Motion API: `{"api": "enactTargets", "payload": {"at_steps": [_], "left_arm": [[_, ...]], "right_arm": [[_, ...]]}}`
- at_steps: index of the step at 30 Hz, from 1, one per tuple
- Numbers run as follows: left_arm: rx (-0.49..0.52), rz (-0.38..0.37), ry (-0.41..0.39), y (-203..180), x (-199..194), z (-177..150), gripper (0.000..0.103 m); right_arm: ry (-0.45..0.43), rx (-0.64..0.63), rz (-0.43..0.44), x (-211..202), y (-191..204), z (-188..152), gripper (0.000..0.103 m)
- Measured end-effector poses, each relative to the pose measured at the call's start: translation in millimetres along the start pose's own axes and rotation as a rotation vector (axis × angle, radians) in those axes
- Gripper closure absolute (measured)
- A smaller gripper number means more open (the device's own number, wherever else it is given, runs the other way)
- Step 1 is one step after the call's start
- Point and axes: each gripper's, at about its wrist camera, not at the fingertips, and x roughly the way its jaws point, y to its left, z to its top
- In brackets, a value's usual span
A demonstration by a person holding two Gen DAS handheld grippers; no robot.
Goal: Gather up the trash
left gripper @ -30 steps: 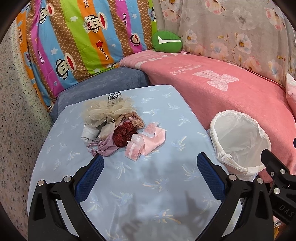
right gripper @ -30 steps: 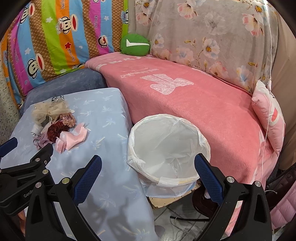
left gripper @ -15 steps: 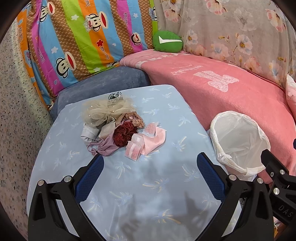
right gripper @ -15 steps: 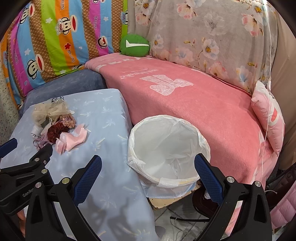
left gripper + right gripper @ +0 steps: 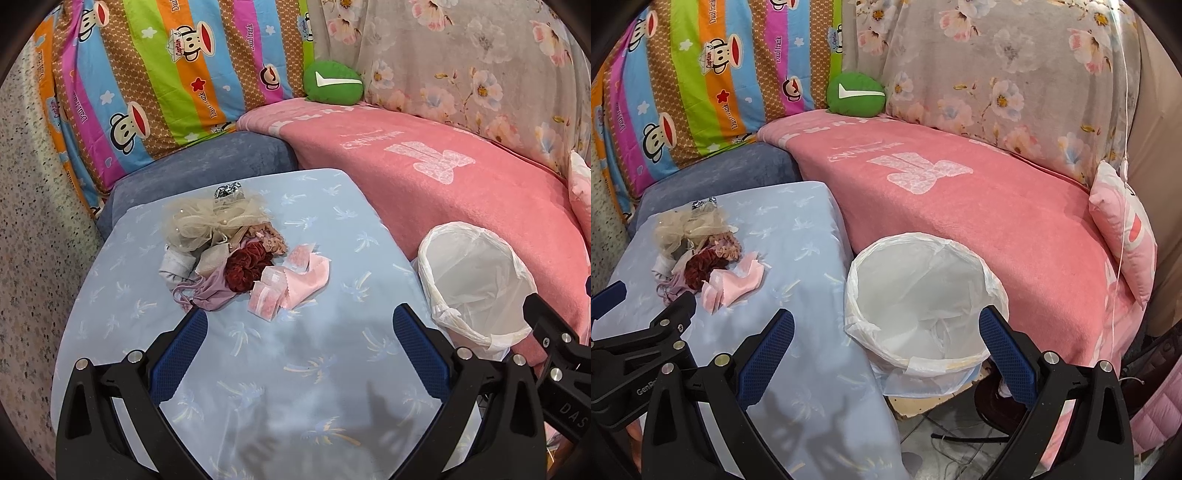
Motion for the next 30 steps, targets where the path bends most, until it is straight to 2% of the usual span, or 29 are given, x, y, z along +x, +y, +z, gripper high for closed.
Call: {"api": "enactTargets", "payload": {"at_steps": [9,17,22,30], "left_arm": [[0.013,-0.012,-0.013,-0.3,0.1,1.8,0.007],[0.014,-0.034,0.010,5.9,6.2,5.5,0.007],[0.017,-0.045,-0.009,12.9,8.0,7.4,0.007],[0.001,-0.032,-0.006,44.4,26.7,8.0,0.007]], "right_arm": [[-0.003,0.006,-0.013,1.3,1.2,1.6,0.006],[-0.026,0.016,-0.029,-0.1,3.6,6.8,0.006],[-0.049,0.024,-0.033,-0.2,8.5,10.8,0.006],[-0.063,0.033,0.043,4.5,30.8,16.1,0.006]]}}
